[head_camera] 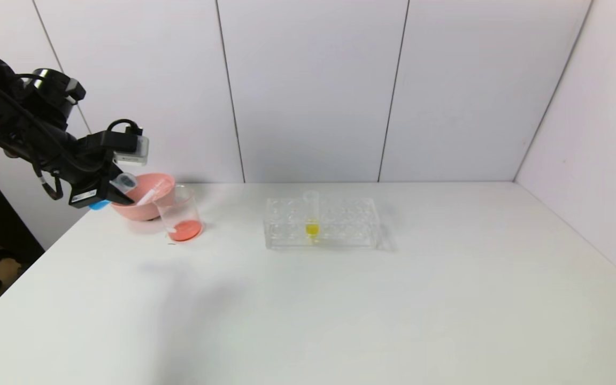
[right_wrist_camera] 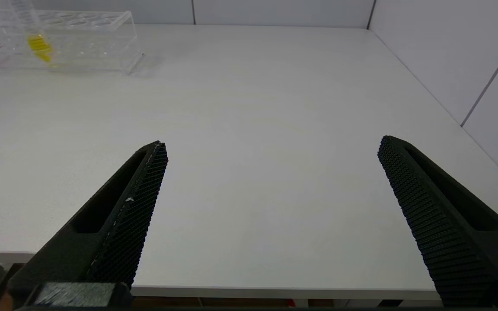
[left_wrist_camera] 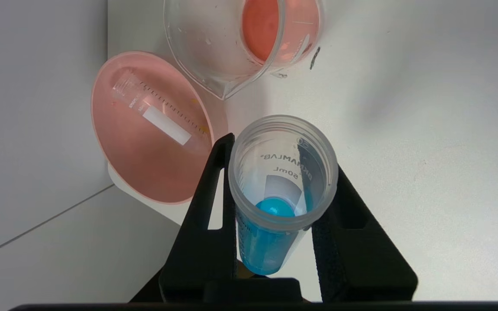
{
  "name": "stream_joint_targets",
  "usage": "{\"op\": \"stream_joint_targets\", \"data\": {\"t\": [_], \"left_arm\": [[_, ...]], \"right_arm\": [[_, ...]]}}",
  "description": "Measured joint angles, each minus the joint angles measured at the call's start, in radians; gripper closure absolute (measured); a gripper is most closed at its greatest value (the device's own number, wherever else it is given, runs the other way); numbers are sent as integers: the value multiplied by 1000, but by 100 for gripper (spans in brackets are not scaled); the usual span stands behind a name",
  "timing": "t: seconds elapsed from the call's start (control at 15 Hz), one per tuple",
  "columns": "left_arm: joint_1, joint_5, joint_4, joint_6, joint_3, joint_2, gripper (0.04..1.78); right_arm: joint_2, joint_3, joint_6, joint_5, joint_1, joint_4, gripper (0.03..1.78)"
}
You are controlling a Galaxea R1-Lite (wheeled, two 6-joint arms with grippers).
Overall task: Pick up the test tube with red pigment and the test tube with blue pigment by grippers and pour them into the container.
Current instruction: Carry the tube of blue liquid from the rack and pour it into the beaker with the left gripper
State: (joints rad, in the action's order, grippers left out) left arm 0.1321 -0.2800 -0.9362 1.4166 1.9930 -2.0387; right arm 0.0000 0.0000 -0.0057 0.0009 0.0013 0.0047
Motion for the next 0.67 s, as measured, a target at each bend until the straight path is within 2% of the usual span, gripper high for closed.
{"op": "stream_joint_targets", "data": {"t": [0.33,0.67], "left_arm": [[-5,12,40,-22,1,-13,132],[-17,84,93,-40,5,-44,132]], "right_arm": [[0,0,0,0,0,0,4],[0,0,0,0,0,0,4]]}}
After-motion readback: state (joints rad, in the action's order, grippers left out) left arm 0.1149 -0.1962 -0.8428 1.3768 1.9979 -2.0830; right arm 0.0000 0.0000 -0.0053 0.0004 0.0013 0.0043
